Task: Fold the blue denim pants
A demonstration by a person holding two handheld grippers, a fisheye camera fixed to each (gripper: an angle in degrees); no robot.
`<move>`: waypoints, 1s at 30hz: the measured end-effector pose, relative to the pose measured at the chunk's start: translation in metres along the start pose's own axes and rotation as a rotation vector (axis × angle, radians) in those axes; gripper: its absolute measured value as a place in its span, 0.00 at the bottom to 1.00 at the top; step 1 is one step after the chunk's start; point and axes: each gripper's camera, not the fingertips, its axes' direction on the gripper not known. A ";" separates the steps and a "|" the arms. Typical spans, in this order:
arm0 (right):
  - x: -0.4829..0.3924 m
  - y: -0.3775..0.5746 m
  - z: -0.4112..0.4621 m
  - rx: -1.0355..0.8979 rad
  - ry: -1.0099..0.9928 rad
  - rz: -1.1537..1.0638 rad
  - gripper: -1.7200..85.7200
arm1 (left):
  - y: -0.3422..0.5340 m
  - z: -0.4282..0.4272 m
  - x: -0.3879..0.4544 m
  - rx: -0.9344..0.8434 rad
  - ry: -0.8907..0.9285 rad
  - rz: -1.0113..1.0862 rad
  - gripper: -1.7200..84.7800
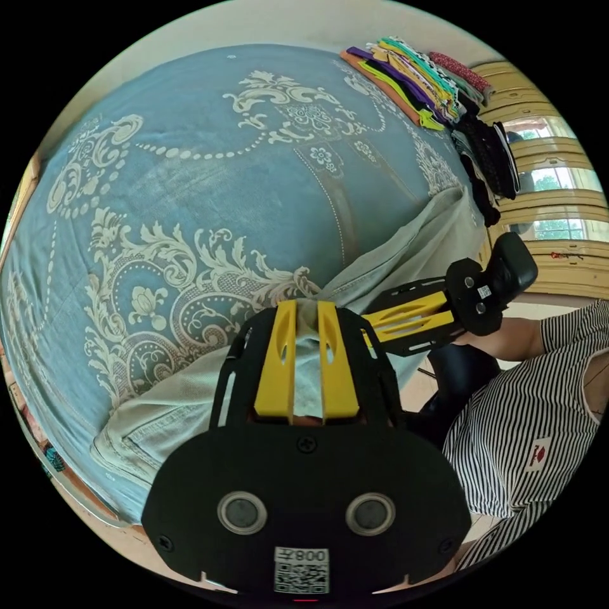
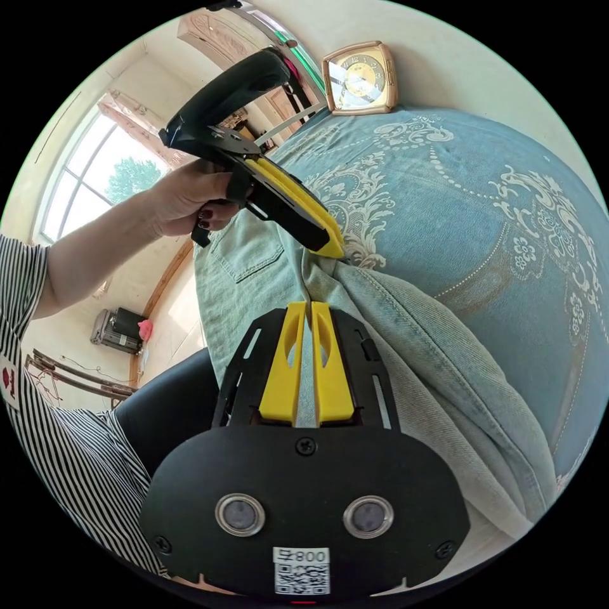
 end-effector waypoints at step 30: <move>0.080 -0.067 0.004 -0.036 0.057 0.130 0.02 | 0.118 -0.018 -0.072 0.559 0.183 -0.440 0.03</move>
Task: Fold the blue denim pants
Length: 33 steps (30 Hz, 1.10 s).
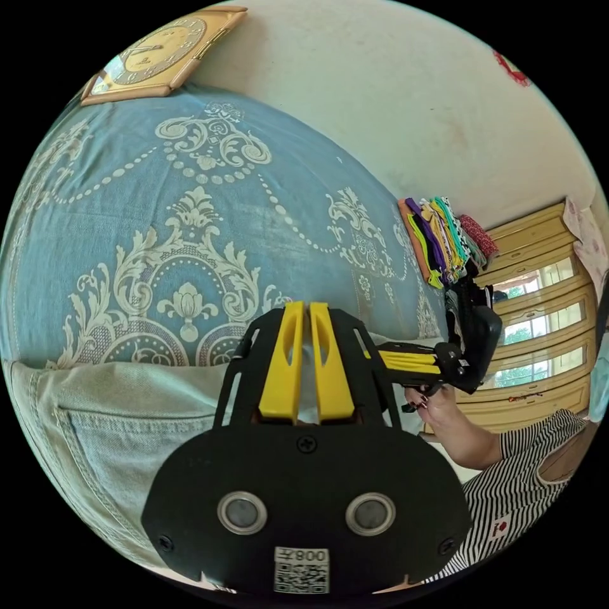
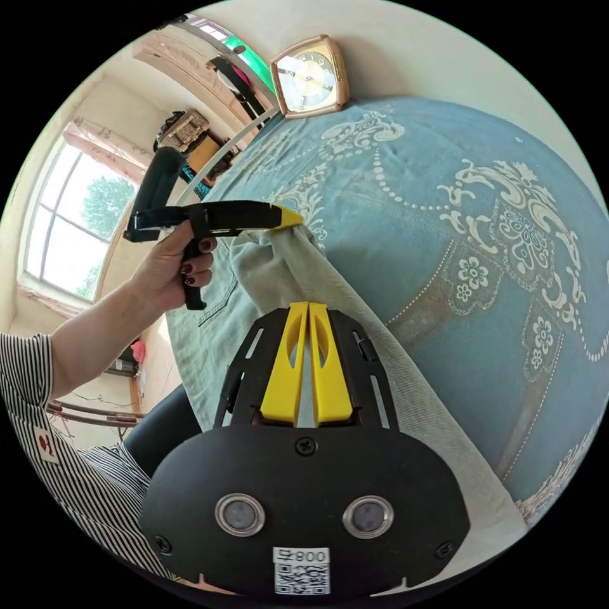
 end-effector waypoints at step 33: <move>-0.070 -0.069 0.036 -0.027 0.065 -0.015 0.02 | 0.189 -0.105 -0.043 0.101 -0.527 -0.255 0.02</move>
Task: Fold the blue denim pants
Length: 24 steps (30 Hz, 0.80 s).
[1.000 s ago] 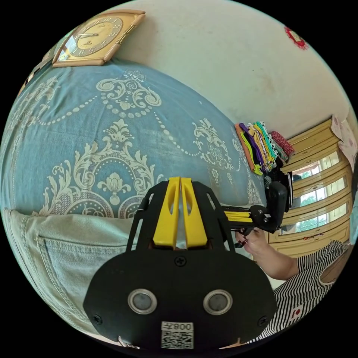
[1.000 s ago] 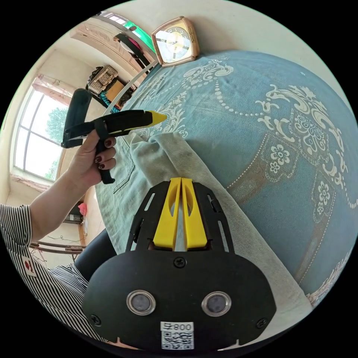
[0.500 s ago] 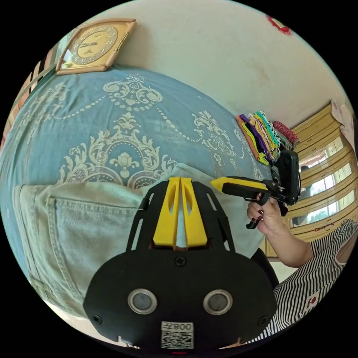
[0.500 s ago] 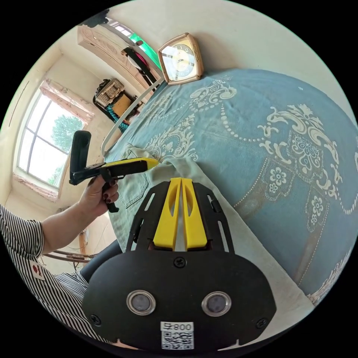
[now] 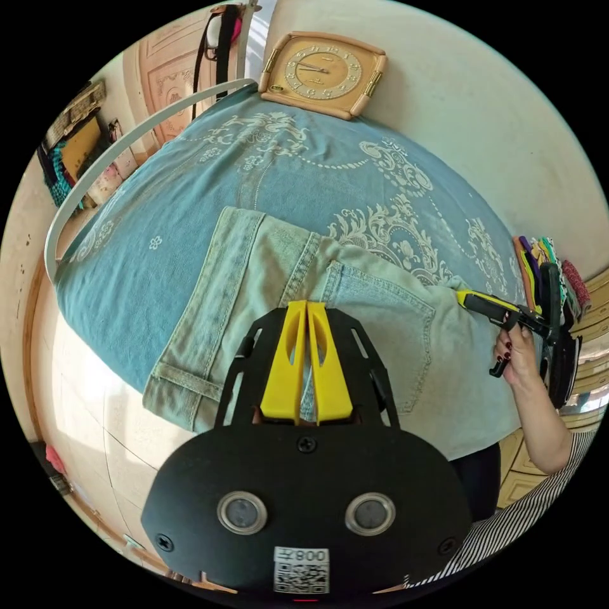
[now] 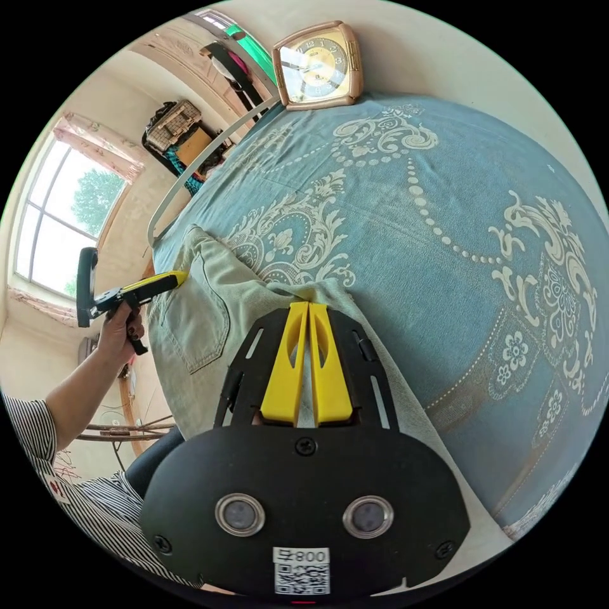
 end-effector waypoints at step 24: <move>-0.119 0.108 -0.086 -0.051 0.002 -0.016 0.02 | 0.104 0.007 0.021 -0.110 0.052 0.041 0.02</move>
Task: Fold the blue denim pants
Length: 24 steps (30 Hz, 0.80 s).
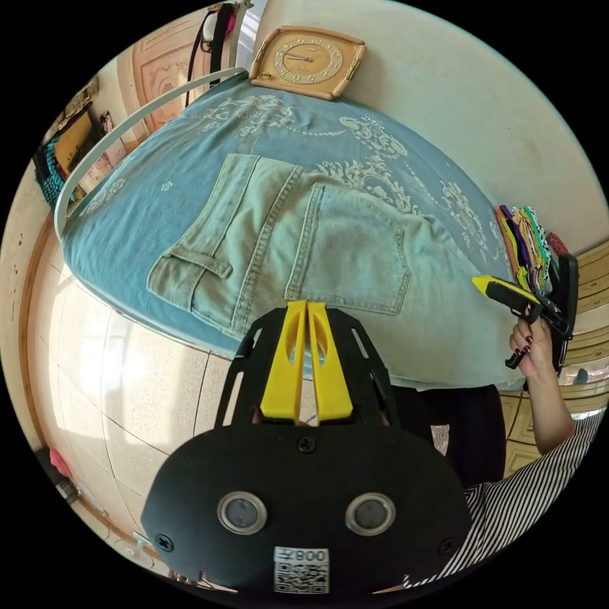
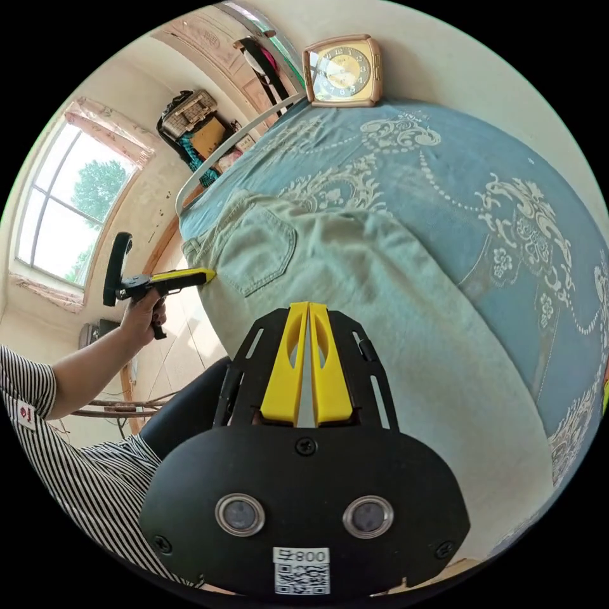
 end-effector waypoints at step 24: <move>-0.073 0.144 -0.068 -0.197 0.259 0.120 0.02 | 0.007 0.079 0.114 -0.148 0.016 0.260 0.02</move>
